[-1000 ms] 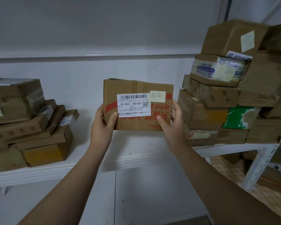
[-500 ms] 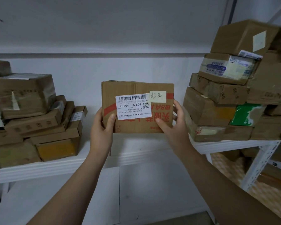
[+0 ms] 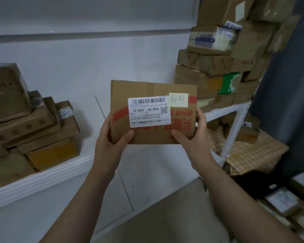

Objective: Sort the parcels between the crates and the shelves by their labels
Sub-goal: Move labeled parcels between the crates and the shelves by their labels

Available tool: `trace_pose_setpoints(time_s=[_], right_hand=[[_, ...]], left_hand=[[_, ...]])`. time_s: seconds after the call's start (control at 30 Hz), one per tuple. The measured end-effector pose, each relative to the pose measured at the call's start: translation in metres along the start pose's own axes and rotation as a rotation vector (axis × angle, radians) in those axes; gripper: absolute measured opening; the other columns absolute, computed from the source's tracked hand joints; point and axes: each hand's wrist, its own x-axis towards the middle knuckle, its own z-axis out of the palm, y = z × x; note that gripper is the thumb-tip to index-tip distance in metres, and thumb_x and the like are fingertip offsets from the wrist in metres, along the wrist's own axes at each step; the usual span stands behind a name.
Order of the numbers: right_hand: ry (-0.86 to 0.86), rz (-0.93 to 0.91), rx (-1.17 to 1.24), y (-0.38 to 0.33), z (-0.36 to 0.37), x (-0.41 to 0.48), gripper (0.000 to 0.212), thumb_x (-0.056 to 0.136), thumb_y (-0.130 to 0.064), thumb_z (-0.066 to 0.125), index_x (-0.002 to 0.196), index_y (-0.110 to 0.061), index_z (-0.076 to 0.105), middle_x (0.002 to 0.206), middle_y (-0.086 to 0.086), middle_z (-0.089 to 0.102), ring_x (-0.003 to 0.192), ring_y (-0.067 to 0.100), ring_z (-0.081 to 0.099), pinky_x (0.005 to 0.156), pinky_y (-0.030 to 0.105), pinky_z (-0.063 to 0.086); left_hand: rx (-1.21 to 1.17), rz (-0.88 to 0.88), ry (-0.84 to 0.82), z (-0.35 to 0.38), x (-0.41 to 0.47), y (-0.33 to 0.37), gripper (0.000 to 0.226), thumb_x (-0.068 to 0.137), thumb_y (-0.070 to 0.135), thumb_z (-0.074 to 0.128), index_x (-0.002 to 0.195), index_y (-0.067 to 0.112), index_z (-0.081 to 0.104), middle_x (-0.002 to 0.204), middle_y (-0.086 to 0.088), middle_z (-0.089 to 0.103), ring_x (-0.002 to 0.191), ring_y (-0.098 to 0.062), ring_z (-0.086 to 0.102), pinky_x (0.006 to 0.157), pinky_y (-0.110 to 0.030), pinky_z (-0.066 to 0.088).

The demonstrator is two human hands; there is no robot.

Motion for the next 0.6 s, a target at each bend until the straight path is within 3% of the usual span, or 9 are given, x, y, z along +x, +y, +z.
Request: trace_pose_setpoints(time_s=[0.07, 0.17, 0.27, 0.37, 0.5, 0.6], right_hand=[[0.061, 0.000, -0.029, -0.006, -0.012, -0.022, 0.077, 0.080, -0.005, 0.073, 0.128, -0.048, 0.031, 0.136, 0.001, 0.044, 0.119, 0.007, 0.052, 0.083, 0.024, 0.055], [0.149, 0.035, -0.077, -0.015, -0.036, -0.053, 0.072, 0.079, -0.005, 0.074, 0.126, -0.039, 0.032, 0.129, 0.000, 0.048, 0.113, 0.003, 0.054, 0.079, 0.018, 0.052], [0.268, 0.096, -0.118, -0.020, -0.064, -0.084, 0.071, 0.081, -0.004, 0.072, 0.133, -0.026, 0.030, 0.131, 0.005, 0.049, 0.118, 0.012, 0.054, 0.090, 0.027, 0.053], [0.375, 0.157, -0.121, -0.022, -0.094, -0.117, 0.070, 0.081, -0.010, 0.074, 0.131, -0.030, 0.030, 0.134, 0.005, 0.049, 0.120, 0.013, 0.053, 0.099, 0.037, 0.049], [0.511, 0.222, -0.129, -0.023, -0.139, -0.157, 0.070, 0.080, -0.015, 0.076, 0.133, -0.028, 0.031, 0.135, 0.004, 0.048, 0.121, 0.010, 0.052, 0.100, 0.037, 0.049], [0.583, 0.270, -0.157, -0.026, -0.179, -0.187, 0.072, 0.080, -0.017, 0.077, 0.136, -0.023, 0.031, 0.134, 0.004, 0.050, 0.121, 0.013, 0.053, 0.100, 0.042, 0.048]], left_hand=[[-0.050, 0.010, -0.034, 0.010, -0.013, -0.005, 0.062, 0.081, 0.020, 0.073, 0.136, 0.034, 0.047, 0.121, 0.009, 0.064, 0.112, -0.011, 0.061, 0.084, -0.023, 0.053], [-0.096, -0.026, -0.048, 0.031, -0.033, -0.014, 0.063, 0.076, 0.023, 0.075, 0.133, 0.034, 0.051, 0.120, 0.011, 0.065, 0.111, -0.009, 0.062, 0.084, -0.023, 0.053], [-0.071, -0.100, -0.101, 0.059, -0.052, -0.022, 0.062, 0.070, 0.034, 0.078, 0.125, 0.046, 0.052, 0.119, 0.017, 0.064, 0.107, -0.003, 0.062, 0.083, -0.025, 0.054], [-0.037, -0.162, -0.187, 0.090, -0.072, -0.028, 0.058, 0.067, 0.043, 0.082, 0.110, 0.057, 0.047, 0.108, 0.033, 0.061, 0.099, 0.007, 0.061, 0.078, -0.022, 0.052], [-0.038, -0.228, -0.307, 0.138, -0.101, -0.035, 0.059, 0.070, 0.041, 0.077, 0.120, 0.036, 0.047, 0.103, 0.033, 0.062, 0.095, 0.009, 0.061, 0.068, -0.011, 0.051], [-0.031, -0.275, -0.367, 0.179, -0.128, -0.037, 0.052, 0.078, 0.029, 0.076, 0.119, 0.036, 0.046, 0.097, 0.031, 0.061, 0.087, 0.015, 0.060, 0.060, -0.005, 0.048]])
